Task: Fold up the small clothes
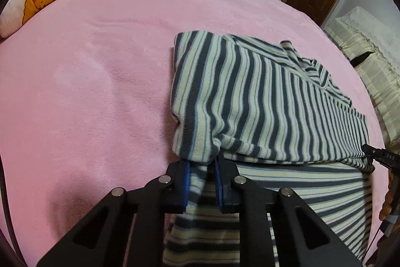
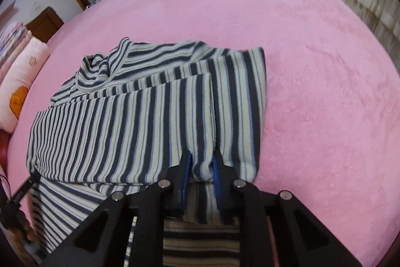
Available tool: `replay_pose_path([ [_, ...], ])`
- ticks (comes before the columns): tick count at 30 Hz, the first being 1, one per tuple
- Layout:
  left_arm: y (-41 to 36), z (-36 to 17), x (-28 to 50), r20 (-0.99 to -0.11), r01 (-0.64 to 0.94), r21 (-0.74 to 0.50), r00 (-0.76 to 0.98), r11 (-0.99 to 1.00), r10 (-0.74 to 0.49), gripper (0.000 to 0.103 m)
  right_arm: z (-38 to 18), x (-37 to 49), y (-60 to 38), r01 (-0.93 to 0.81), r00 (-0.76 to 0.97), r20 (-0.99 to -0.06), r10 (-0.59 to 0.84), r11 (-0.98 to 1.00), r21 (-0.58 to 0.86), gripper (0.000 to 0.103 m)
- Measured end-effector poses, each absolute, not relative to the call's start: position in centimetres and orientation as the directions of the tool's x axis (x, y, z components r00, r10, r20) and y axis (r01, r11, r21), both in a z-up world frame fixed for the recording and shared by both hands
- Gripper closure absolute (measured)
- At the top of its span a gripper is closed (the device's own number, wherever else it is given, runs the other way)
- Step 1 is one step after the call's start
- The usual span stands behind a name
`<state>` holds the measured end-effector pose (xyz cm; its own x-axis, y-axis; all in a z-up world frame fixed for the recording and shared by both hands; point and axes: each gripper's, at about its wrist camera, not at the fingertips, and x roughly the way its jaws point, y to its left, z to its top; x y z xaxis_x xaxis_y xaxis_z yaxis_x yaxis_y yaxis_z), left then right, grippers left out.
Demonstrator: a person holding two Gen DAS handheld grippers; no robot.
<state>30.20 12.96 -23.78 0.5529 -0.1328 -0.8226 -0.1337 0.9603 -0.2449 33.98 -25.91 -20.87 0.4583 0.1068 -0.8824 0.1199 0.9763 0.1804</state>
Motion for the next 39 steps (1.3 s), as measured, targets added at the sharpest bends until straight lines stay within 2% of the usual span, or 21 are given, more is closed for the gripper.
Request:
replay_pose_path([
  [4,13.6,-23.4,29.7,-0.818,-0.129,-0.276,0.552,0.953,-0.161,0.091,-18.8,32.8,-26.7,0.13,0.513,-0.852,0.099,0.973,0.192,0.09],
  [6,13.9,-23.6,29.5,-0.824,-0.125,-0.282,0.54,0.951,-0.174,0.091,-19.2,32.7,-27.0,0.129,0.489,-0.868,0.091,0.976,0.175,0.09],
  [9,14.3,-23.9,29.1,-0.844,-0.123,-0.268,0.509,0.956,-0.171,0.088,-21.2,33.1,-26.4,0.103,0.41,-0.91,0.065,0.988,0.116,0.085],
  [10,14.4,-23.9,28.8,-0.847,-0.117,-0.267,0.502,0.956,-0.176,0.081,-21.2,33.0,-26.5,0.105,0.411,-0.909,0.071,0.987,0.124,0.081],
  [13,14.6,-22.7,27.7,-0.847,-0.078,-0.265,0.495,0.961,-0.193,0.052,-20.1,32.8,-27.0,0.116,0.446,-0.888,0.111,0.977,0.181,0.071],
  [14,14.7,-21.8,27.3,-0.837,-0.061,-0.257,0.513,0.964,-0.19,0.049,-19.8,32.7,-27.2,0.12,0.46,-0.88,0.117,0.974,0.193,0.066],
  [21,14.7,-17.4,30.4,-0.786,-0.028,-0.202,0.601,0.979,-0.145,0.049,-18.6,34.7,-28.7,0.149,0.501,-0.858,0.113,0.965,0.214,0.065],
  [26,12.4,-17.7,35.7,-0.786,0.001,-0.207,0.595,0.978,-0.167,0.049,-19.9,37.7,-28.8,0.169,0.474,-0.875,0.096,0.966,0.198,0.065],
  [27,11.8,-18.1,36.9,-0.793,0.003,-0.197,0.587,0.98,-0.161,0.05,-20.4,38.2,-28.8,0.174,0.465,-0.881,0.084,0.967,0.184,0.065],
  [28,11.4,-18.4,37.6,-0.8,0.0,-0.187,0.581,0.982,-0.152,0.058,-20.8,38.7,-28.7,0.173,0.458,-0.885,0.08,0.969,0.177,0.065],
  [29,11.1,-18.9,38.4,-0.81,-0.003,-0.177,0.569,0.984,-0.144,0.068,-21.2,39.0,-28.5,0.167,0.451,-0.889,0.075,0.972,0.167,0.069],
  [30,10.7,-19.7,39.4,-0.825,-0.004,-0.166,0.549,0.986,-0.137,0.073,-21.3,39.2,-28.3,0.157,0.451,-0.89,0.067,0.976,0.153,0.079],
  [31,10.5,-20.1,40.0,-0.834,-0.011,-0.154,0.538,0.988,-0.124,0.081,-21.4,39.5,-27.7,0.131,0.45,-0.891,0.062,0.982,0.134,0.099],
  [32,10.0,-20.8,40.5,-0.843,-0.024,-0.132,0.528,0.991,-0.099,0.089,-21.1,39.6,-27.3,0.122,0.459,-0.888,0.03,0.988,0.097,0.099],
  [34,9.9,-21.6,41.2,-0.851,-0.05,-0.089,0.523,0.995,-0.05,0.093,-20.3,39.4,-26.7,0.104,0.501,-0.865,-0.007,0.993,0.052,0.099],
  [37,10.1,-22.6,41.4,-0.846,-0.084,-0.055,0.533,0.995,-0.002,0.096,-19.8,39.3,-26.9,0.123,0.553,-0.832,-0.046,0.992,0.027,0.099],
  [39,10.3,-23.3,41.4,-0.843,-0.095,-0.048,0.537,0.994,0.011,0.096,-20.9,39.7,-27.3,0.136,0.536,-0.841,-0.07,0.991,0.004,0.099],
])
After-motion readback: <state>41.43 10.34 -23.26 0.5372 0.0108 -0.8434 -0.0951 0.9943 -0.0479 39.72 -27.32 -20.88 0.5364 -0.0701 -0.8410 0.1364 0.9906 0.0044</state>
